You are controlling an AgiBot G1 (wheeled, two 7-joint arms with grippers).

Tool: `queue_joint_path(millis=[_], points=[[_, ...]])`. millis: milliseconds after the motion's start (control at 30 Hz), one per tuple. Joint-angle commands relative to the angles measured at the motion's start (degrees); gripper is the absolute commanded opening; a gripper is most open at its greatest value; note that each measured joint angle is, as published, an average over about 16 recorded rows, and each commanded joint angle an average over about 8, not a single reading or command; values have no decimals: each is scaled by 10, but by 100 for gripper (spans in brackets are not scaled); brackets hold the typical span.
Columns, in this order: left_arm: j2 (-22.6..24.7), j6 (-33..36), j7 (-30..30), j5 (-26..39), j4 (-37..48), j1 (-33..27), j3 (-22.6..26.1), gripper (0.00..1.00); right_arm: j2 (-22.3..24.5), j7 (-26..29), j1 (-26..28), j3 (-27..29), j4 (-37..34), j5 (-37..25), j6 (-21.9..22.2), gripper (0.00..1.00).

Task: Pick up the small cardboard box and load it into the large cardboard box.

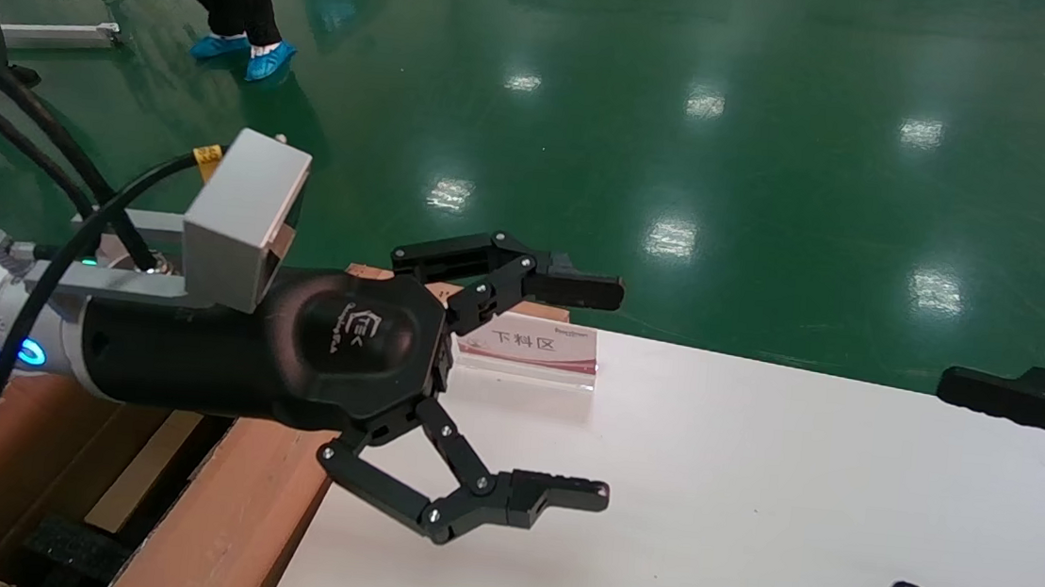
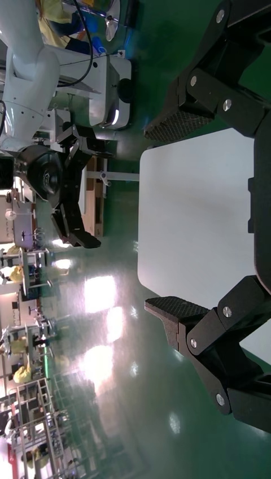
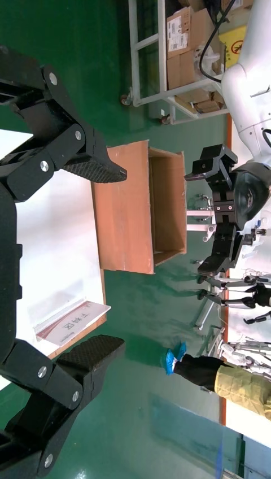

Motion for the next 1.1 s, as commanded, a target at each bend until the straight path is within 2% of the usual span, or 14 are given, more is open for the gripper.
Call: queue_joint_path(millis=[33, 133, 1100], points=[[1, 2, 4, -4, 1, 9, -12, 100, 0, 0, 0, 0, 0, 0, 0, 100], [2, 4, 5, -7, 1, 18, -25, 100, 0, 1, 0, 1, 0, -1, 0, 100], [1, 2, 3, -3, 0, 6, -7, 100, -1, 1, -1, 2, 0, -1, -1, 100]])
